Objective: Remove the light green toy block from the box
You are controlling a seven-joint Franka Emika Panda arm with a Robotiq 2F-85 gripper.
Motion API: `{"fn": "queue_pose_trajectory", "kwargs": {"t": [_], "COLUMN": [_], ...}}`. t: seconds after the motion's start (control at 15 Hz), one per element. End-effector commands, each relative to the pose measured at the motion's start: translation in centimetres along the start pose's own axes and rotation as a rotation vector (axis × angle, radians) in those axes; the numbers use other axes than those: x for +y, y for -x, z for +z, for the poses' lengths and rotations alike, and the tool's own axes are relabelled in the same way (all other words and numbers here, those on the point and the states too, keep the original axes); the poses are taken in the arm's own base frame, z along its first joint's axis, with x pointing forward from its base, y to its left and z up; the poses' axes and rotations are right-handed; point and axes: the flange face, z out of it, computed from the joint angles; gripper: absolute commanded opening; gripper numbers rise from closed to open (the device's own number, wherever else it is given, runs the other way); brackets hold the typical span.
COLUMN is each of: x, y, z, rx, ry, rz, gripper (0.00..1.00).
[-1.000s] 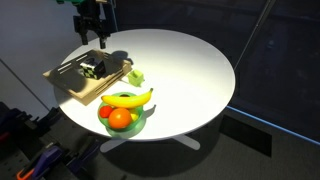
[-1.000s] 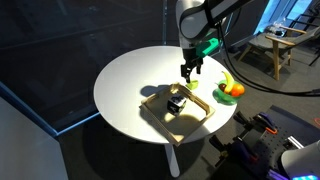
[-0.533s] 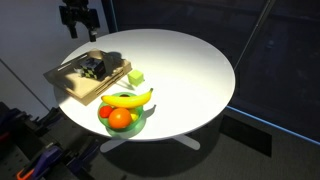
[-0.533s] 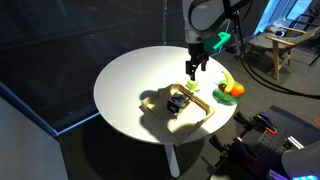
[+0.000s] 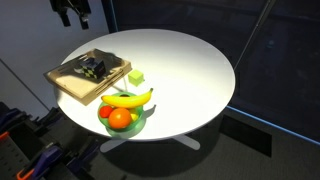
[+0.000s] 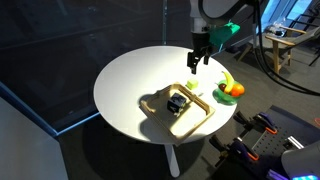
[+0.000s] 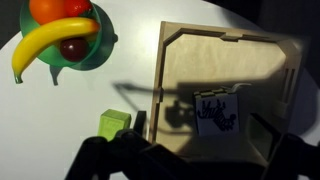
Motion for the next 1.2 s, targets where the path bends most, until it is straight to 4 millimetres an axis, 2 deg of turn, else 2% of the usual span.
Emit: {"fn": "queue_pose_trajectory", "kwargs": {"t": [0.0, 0.53, 1.13], "x": [-0.6, -1.3, -1.3], "y": [1.6, 3.1, 4.0], "z": [-2.1, -4.4, -4.9], "rx": [0.071, 0.169, 0.165], "ry": [0.002, -0.071, -0.124], "rz": [0.031, 0.03, 0.01], "gripper": [1.0, 1.0, 1.0]}}
